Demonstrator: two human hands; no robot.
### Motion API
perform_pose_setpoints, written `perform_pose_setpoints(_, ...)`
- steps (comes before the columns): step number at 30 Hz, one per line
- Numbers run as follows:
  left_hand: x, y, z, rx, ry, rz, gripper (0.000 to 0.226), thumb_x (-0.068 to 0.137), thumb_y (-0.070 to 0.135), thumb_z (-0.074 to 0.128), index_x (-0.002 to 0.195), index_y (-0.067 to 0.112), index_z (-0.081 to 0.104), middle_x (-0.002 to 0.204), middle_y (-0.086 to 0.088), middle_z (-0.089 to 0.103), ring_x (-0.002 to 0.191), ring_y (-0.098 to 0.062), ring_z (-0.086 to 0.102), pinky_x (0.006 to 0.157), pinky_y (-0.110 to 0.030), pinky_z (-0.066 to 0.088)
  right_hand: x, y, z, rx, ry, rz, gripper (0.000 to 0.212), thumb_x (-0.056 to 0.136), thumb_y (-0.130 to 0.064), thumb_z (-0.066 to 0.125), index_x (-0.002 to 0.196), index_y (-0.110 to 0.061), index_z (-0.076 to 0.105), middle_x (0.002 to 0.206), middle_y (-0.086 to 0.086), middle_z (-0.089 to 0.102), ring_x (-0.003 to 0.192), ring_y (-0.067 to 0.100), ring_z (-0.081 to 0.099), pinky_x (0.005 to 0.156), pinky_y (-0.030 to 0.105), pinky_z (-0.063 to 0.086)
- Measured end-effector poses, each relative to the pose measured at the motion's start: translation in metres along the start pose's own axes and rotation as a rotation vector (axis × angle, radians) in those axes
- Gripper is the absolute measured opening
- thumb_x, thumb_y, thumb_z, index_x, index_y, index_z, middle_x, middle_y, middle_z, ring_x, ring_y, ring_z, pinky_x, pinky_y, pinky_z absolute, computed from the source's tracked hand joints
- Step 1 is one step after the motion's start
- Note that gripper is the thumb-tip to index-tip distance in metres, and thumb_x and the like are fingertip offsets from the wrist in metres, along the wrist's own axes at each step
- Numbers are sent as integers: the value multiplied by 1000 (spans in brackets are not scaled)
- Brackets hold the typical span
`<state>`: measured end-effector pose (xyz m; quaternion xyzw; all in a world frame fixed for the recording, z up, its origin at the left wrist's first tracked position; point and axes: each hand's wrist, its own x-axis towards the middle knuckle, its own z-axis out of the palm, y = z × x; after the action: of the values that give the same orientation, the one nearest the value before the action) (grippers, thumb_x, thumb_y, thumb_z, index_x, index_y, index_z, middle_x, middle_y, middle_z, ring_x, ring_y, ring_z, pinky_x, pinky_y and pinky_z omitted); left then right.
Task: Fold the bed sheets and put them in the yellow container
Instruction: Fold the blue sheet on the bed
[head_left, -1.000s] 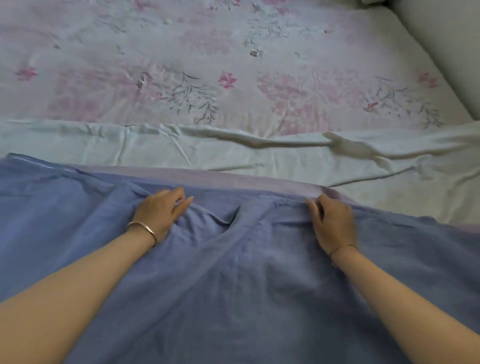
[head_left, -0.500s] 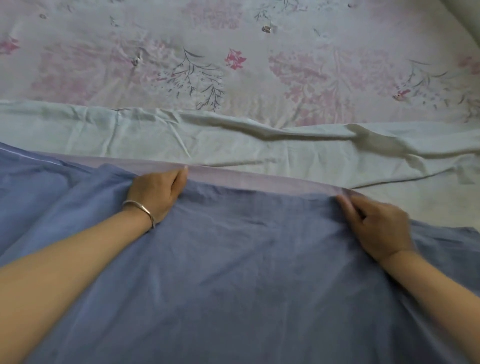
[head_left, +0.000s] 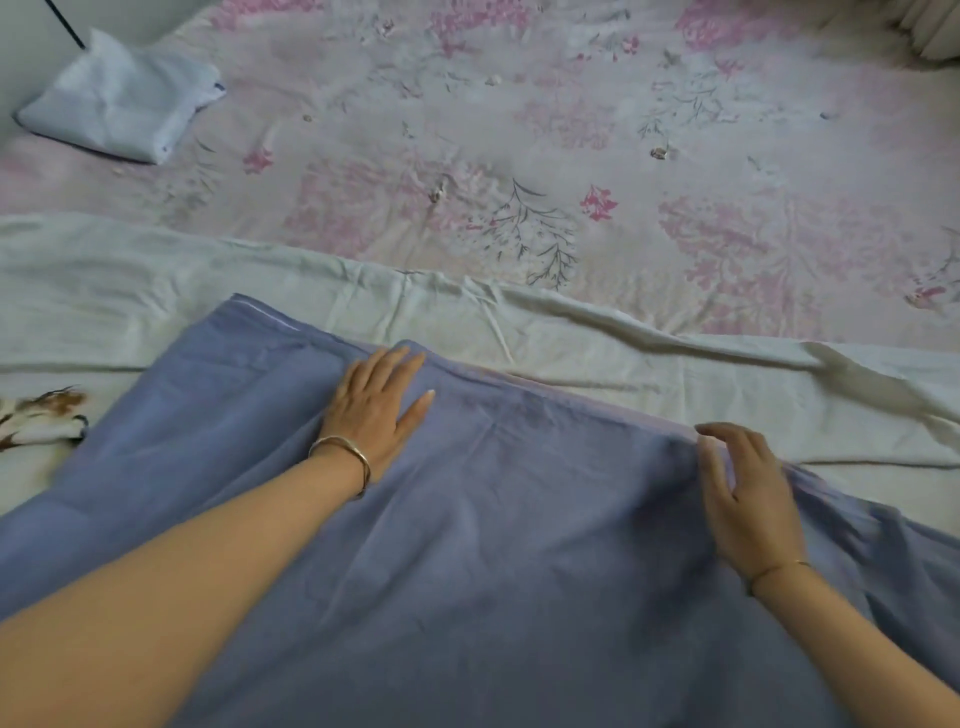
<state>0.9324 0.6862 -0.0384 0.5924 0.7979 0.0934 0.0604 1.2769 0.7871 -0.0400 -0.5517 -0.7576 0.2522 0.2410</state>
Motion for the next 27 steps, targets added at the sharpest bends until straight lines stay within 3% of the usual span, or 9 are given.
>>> perform_pose_setpoints(6, 10, -115, -45, -44, 79, -272, 49, 100, 31, 35, 145, 12, 30, 151, -11, 30, 140, -27, 26, 114, -36, 17, 3, -125, 62, 189, -259, -49, 45, 90, -47, 50, 128, -23, 48, 124, -16, 44, 116, 5, 44, 98, 20, 32)
perform_pose_setpoints(11, 54, -182, -49, 127, -146, -99, 53, 100, 37, 28, 149, 23, 15, 158, 0, 11, 145, -22, 10, 117, -35, 7, 48, -219, 126, 180, -329, 43, 55, 86, -57, 50, 130, -26, 45, 133, -7, 47, 120, 12, 46, 97, 28, 35)
perform_pose_setpoints(13, 69, -197, -52, 211, -253, -26, 54, 100, 42, 23, 150, 25, 8, 158, 4, 6, 146, -19, 0, 117, -36, 1, 69, -248, 152, 45, -349, 115, 57, 85, -63, 46, 126, -23, 48, 125, -3, 54, 108, 15, 53, 92, 31, 39)
perform_pose_setpoints(15, 86, -205, -53, 269, -330, 15, 55, 100, 45, 23, 149, 22, 13, 156, 0, 17, 145, -20, 5, 117, -36, 0, 80, -259, 165, -189, -418, 172, 55, 88, -65, 41, 115, -19, 50, 109, 3, 63, 91, 20, 59, 87, 34, 40)
perform_pose_setpoints(18, 99, -223, -54, 381, -243, 97, 45, 98, 47, 31, 129, 18, 44, 132, -3, 50, 127, -22, 38, 106, -32, 19, 83, -258, 181, -517, -529, 174, 50, 89, -65, 36, 87, -18, 50, 79, 5, 67, 62, 19, 57, 86, 35, 36)
perform_pose_setpoints(20, 99, -236, -58, 266, -84, 165, 46, 96, 50, 29, 109, 14, 55, 111, -4, 60, 111, -25, 48, 91, -32, 26, 84, -253, 183, -522, -505, 159, 47, 90, -61, 44, 71, -18, 47, 64, 3, 60, 62, 20, 56, 78, 32, 35)
perform_pose_setpoints(23, 109, -264, -76, -106, 174, 115, 57, 85, 50, 24, 85, 4, 58, 88, -15, 63, 94, -34, 52, 77, -37, 30, 95, -259, 186, -108, -305, 53, 40, 86, -43, 63, 59, -19, 47, 50, -5, 46, 55, 13, 46, 56, 29, 34)
perform_pose_setpoints(25, 127, -280, -85, -74, 168, 16, 50, 92, 46, 34, 89, 4, 60, 97, -17, 62, 98, -36, 49, 78, -38, 32, 109, -267, 197, -47, -138, -34, 37, 85, -41, 64, 59, -21, 46, 49, -9, 43, 54, 13, 43, 56, 30, 31)
perform_pose_setpoints(27, 140, -290, -80, 24, 46, -62, 34, 97, 36, 43, 105, 8, 60, 115, -15, 56, 111, -34, 44, 86, -37, 32, 119, -266, 216, -133, -134, -14, 33, 86, -46, 61, 67, -21, 48, 58, -8, 49, 65, 19, 49, 59, 29, 31)
